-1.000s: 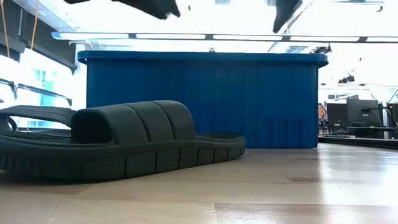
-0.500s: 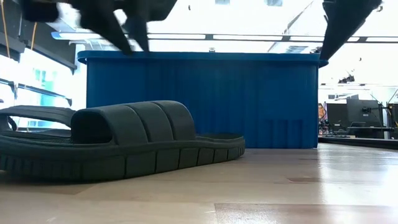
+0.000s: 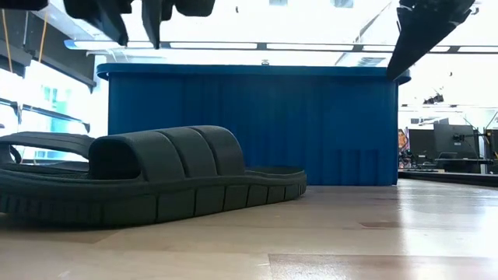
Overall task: Pick and place slides into bin
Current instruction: Put the middle black slide into the blue container
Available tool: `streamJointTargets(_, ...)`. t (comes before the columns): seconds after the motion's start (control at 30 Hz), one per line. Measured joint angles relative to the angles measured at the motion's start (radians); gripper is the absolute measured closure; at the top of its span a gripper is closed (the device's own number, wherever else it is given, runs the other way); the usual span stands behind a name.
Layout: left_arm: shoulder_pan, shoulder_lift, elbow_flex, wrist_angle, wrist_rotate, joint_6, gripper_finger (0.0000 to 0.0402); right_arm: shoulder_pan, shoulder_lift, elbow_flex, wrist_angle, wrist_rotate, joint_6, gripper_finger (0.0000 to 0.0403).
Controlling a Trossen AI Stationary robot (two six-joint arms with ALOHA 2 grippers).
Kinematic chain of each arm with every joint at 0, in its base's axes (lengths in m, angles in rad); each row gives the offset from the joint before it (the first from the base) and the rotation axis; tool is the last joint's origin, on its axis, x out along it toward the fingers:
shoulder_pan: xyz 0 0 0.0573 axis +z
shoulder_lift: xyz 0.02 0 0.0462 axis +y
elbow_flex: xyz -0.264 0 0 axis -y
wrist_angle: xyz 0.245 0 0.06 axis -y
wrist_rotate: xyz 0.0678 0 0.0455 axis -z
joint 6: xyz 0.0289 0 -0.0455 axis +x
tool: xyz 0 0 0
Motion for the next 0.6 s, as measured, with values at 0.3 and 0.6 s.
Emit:
streamJointTargets(0.3, -0.005, 0.016, -0.001, 0.123, -0.206, 0.002, 0.0316, 0.000, 0.000, 0.000, 0.000, 0.006, -0.003, 0.0254)
streamJointTargets(0.6, -0.007, 0.016, 0.000, 0.239, -0.250, 0.050, 0.0316, 0.000, 0.000, 0.000, 0.003, 0.006, -0.027, 0.0254)
